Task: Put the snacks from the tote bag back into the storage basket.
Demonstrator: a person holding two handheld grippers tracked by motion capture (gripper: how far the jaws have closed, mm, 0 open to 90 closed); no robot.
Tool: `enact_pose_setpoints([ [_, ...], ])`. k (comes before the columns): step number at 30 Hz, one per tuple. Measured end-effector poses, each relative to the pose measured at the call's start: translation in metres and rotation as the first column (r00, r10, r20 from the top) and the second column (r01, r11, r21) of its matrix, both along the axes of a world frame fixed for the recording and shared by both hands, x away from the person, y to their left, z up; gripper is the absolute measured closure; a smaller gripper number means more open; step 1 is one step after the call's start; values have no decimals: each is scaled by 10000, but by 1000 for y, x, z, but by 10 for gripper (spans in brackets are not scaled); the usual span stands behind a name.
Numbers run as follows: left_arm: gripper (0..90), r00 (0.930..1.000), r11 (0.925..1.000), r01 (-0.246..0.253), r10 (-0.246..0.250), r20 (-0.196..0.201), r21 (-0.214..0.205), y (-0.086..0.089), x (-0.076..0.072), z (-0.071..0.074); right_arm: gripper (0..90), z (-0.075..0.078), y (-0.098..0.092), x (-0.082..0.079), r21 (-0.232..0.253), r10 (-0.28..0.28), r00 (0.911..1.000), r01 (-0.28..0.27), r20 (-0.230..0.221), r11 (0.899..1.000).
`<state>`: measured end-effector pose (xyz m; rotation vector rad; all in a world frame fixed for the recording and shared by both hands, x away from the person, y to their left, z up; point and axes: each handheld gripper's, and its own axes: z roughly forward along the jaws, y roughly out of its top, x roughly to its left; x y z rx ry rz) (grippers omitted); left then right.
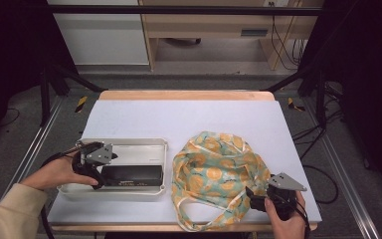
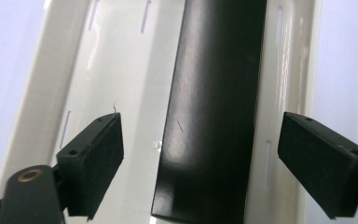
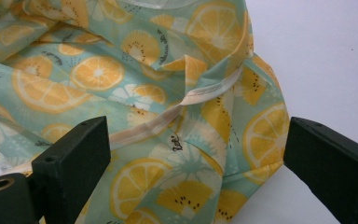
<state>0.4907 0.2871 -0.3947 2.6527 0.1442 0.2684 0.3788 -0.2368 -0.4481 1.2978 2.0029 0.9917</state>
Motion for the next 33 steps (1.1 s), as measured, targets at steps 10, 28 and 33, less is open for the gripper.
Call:
enact_pose_setpoints([
  [10,72,9954,9922,-854,889,360,-908,-16,-12,23,75,0,0,0,0,1,10000,-1,-6,10000],
  [28,76,9524,9270,-2633,2938,810,-2672,-54,-24,48,74,0,0,0,-30,20,10000,-20,-11,10000],
  [33,76,9196,8827,-3457,3862,721,-3183,-52,-14,43,74,0,0,0,-2,14,10000,-14,-8,10000],
])
